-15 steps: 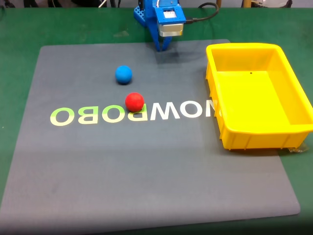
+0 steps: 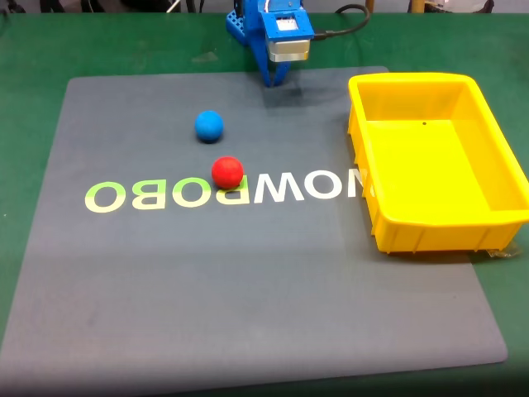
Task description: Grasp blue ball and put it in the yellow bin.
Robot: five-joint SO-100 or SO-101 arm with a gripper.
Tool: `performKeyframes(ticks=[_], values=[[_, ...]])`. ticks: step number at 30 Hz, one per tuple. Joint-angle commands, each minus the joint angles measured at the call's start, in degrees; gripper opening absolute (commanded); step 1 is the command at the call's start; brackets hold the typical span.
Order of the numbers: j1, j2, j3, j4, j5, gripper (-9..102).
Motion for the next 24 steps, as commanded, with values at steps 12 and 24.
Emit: performKeyframes(ticks=[12, 24], values=[[0.97, 0.53, 1.76, -0.53, 1.41, 0], [9.84, 0.00, -5.71, -2.90, -1.93, 16]])
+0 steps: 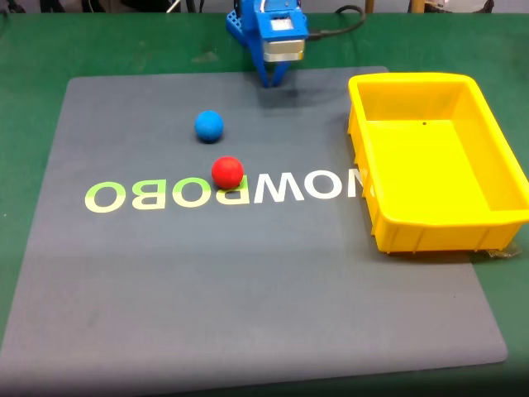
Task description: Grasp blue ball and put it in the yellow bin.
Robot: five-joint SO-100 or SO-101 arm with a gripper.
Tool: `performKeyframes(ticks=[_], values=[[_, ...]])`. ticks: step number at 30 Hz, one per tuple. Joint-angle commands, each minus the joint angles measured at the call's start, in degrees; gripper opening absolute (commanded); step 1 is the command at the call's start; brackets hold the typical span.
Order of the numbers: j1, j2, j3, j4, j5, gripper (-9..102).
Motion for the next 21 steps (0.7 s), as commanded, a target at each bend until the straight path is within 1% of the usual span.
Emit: performKeyframes(ticks=[1, 4, 5, 12, 19, 21], values=[[5.89, -0.97, -5.27, -2.64, -1.85, 20], [9.40, -6.68, -11.16, -5.54, -2.81, 29], [10.37, -9.32, -13.27, -6.77, -2.99, 31], [15.47, -31.20, -28.04, -15.21, -3.08, 33], [21.27, -52.21, -36.39, -28.56, -5.45, 33], [22.06, -56.43, -37.97, -30.59, -6.06, 33]])
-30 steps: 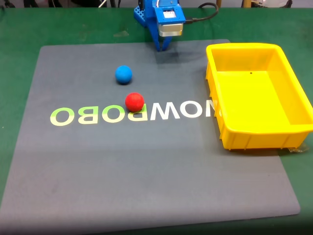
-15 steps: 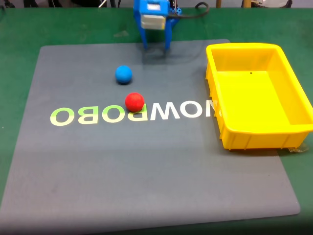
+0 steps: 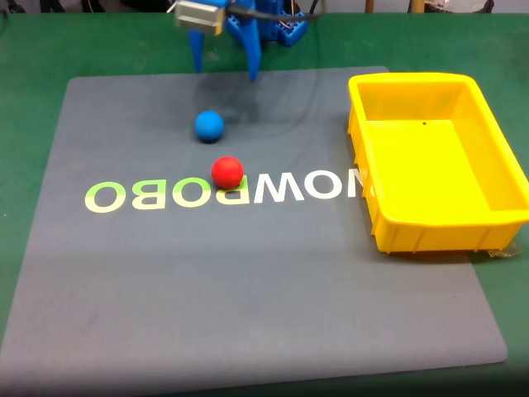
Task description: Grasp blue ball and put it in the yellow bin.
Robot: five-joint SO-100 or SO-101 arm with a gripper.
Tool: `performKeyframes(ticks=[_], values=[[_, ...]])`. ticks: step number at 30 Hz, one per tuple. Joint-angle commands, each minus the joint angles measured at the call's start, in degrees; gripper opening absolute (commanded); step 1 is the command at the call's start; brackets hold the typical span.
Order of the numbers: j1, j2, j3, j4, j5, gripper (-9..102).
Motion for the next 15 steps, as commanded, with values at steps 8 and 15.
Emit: performKeyframes(ticks=[8, 15], values=[[1.85, -14.77, -7.82, -8.09, -0.88, 35], [2.11, -23.47, -10.46, -13.27, -0.97, 35]])
